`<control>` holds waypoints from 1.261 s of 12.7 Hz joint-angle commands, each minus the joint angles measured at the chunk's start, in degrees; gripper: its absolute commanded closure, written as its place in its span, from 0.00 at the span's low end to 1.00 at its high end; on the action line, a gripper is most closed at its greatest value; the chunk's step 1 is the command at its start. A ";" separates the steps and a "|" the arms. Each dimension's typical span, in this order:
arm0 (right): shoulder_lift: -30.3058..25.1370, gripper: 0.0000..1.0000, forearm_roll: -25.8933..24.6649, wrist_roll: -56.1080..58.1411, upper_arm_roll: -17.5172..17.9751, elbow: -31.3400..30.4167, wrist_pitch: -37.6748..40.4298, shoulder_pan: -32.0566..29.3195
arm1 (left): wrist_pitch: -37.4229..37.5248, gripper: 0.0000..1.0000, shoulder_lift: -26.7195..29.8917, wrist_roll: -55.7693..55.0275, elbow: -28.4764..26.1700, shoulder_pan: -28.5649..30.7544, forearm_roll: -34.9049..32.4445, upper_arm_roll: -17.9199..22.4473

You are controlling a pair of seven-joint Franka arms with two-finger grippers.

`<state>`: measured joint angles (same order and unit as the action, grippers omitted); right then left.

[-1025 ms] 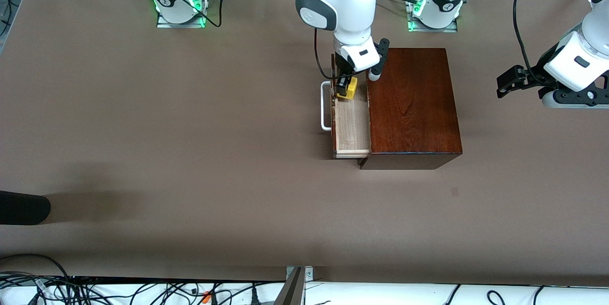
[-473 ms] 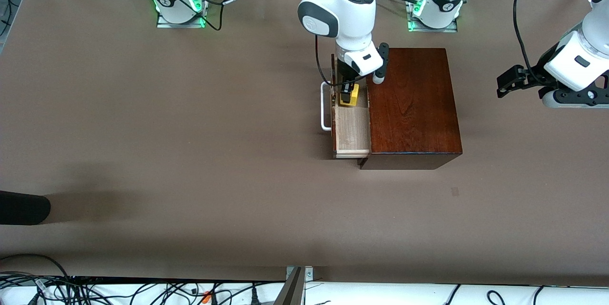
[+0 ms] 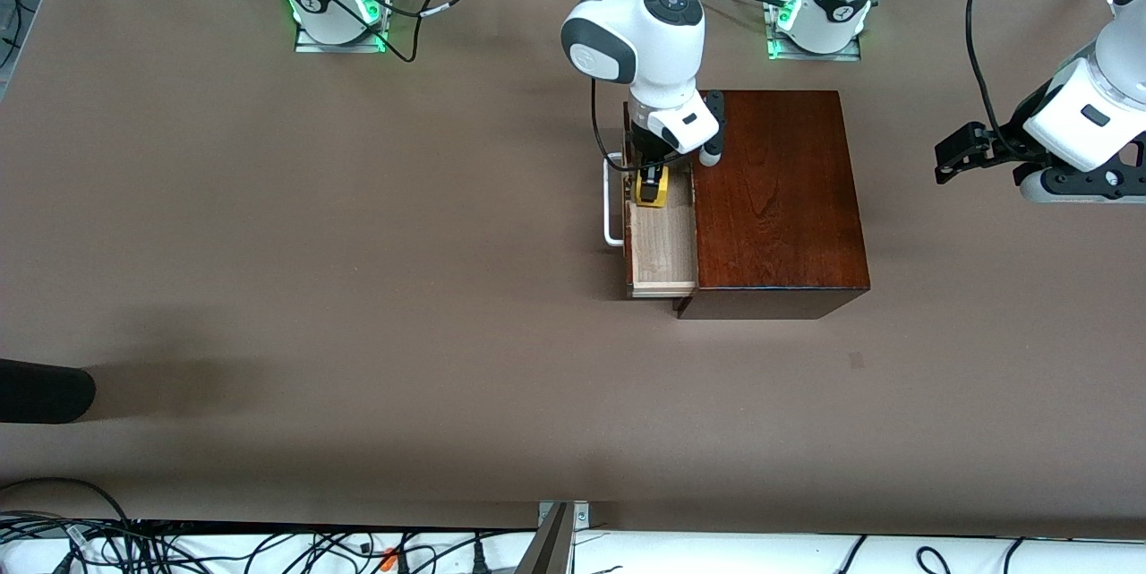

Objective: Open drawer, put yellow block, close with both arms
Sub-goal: 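Open the right gripper and withdraw it from the drawer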

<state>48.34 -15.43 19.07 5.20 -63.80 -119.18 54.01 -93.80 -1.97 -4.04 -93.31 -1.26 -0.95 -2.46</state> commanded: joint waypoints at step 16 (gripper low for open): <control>-18.08 0.00 22.34 1.84 -0.54 2.63 11.84 -21.62 | 3.00 0.00 0.91 0.87 -0.21 0.82 3.57 -0.53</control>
<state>35.02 1.63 19.91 3.40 -59.36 -110.56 40.34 -92.51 -1.92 -4.04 -93.28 -1.25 -0.54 -2.56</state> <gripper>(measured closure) 0.000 0.000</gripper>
